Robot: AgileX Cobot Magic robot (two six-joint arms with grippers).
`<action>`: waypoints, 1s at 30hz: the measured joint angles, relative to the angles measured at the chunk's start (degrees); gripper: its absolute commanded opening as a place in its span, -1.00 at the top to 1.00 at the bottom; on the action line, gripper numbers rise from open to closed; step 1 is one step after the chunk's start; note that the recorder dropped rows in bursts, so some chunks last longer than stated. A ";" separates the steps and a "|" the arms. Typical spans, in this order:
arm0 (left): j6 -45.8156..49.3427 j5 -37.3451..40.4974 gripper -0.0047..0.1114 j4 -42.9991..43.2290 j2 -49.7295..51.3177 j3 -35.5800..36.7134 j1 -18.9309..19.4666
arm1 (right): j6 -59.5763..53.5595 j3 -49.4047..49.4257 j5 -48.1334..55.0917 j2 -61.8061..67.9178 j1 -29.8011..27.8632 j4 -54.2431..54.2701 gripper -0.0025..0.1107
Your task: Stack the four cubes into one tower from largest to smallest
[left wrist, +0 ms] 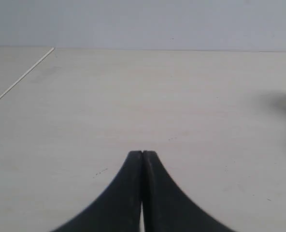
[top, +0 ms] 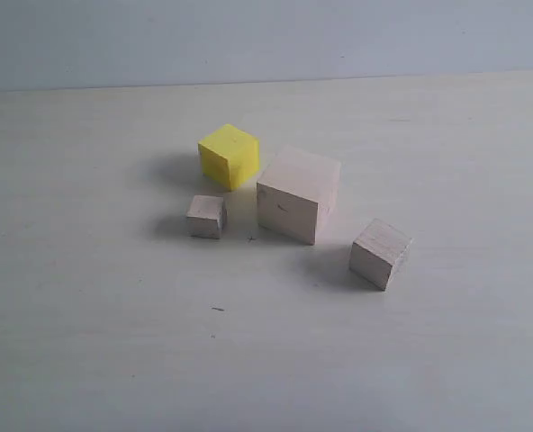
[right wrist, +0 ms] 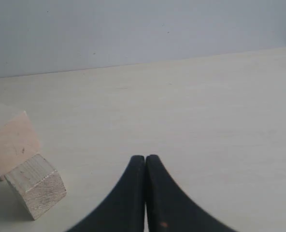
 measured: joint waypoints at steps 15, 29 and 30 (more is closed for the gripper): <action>0.00 0.00 0.92 0.00 0.00 0.00 0.00 | 0.00 0.00 0.00 0.00 0.00 0.00 0.96; 0.00 0.00 0.92 0.00 0.00 0.00 0.00 | -0.13 0.00 -10.09 0.00 0.00 -0.92 0.96; 0.00 0.00 0.92 0.00 0.00 0.00 0.00 | -0.13 0.00 -10.22 0.00 0.00 -0.92 0.96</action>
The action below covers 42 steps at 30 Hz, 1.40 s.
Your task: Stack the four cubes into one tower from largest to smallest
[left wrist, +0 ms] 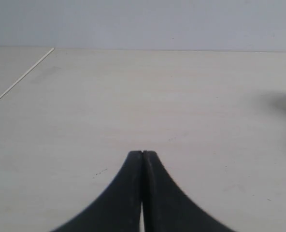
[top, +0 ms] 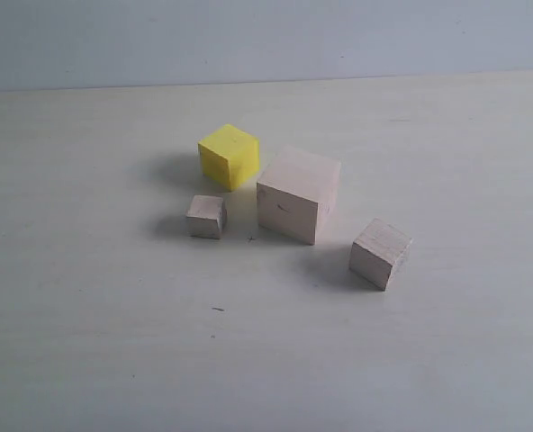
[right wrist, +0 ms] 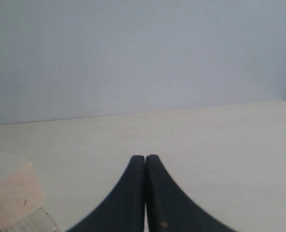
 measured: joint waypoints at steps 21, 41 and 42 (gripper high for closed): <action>0.00 0.00 0.92 0.00 0.00 0.00 0.00 | 1.12 -8.59 -26.74 -0.05 0.00 -2.17 0.96; 0.00 0.00 0.92 0.00 0.00 0.00 0.00 | -31.32 -43.77 29.91 40.32 0.00 38.06 0.96; 0.00 0.00 0.92 0.00 0.00 0.00 0.00 | -33.49 -43.77 32.63 42.37 0.00 40.41 0.96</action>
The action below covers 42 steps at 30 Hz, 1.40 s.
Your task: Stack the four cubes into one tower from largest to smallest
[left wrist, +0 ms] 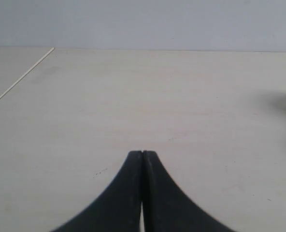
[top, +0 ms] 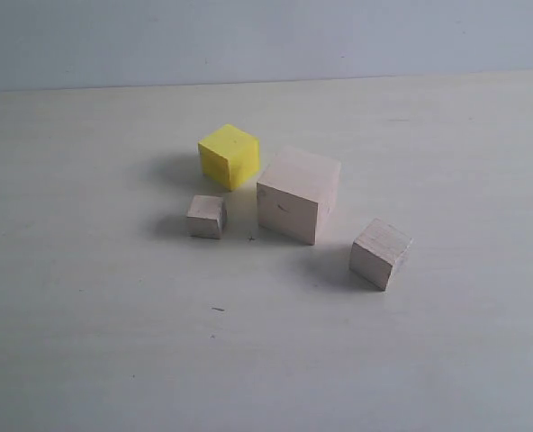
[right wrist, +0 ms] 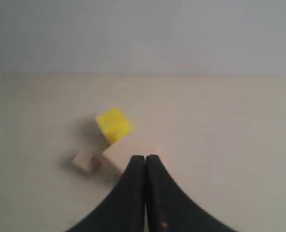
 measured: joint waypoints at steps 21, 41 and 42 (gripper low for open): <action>0.00 0.00 0.92 0.00 0.00 0.00 0.00 | -5.32 0.00 -6.27 20.16 0.00 9.36 0.96; 0.00 0.00 0.92 0.00 0.00 0.00 0.00 | -5.74 -18.90 -6.12 53.18 5.13 8.79 0.96; 0.00 0.00 0.92 0.00 0.00 0.00 0.00 | -4.89 -20.19 -6.39 54.54 5.75 7.70 0.96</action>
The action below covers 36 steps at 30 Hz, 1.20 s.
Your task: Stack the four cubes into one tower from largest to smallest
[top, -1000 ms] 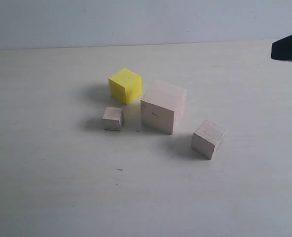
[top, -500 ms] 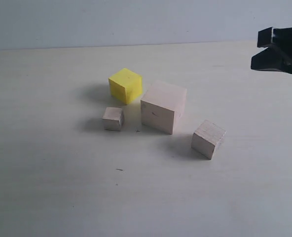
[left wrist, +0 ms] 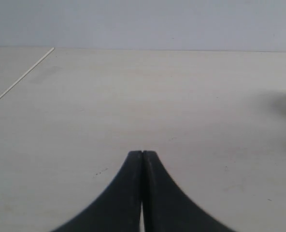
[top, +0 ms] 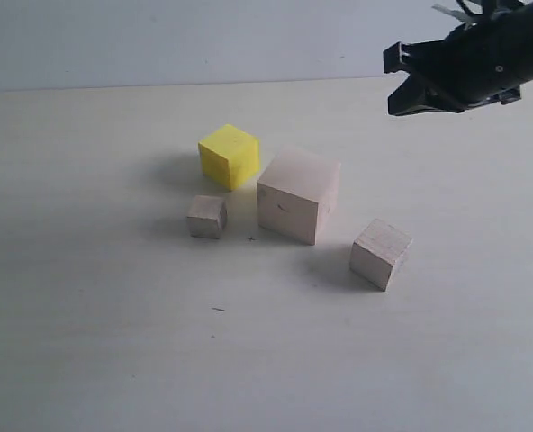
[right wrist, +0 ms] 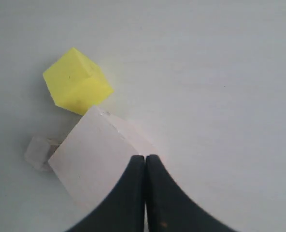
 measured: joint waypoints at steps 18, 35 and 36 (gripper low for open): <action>0.00 0.00 0.92 0.00 0.00 0.00 0.00 | 3.96 -19.53 4.12 23.55 1.19 -2.29 0.96; 0.00 0.00 0.92 0.00 0.00 0.00 0.00 | 2.41 -22.08 9.03 31.17 11.43 -2.29 0.96; 0.00 0.00 0.92 0.00 0.00 0.00 0.00 | 2.41 -22.21 9.08 31.17 12.20 -2.29 0.96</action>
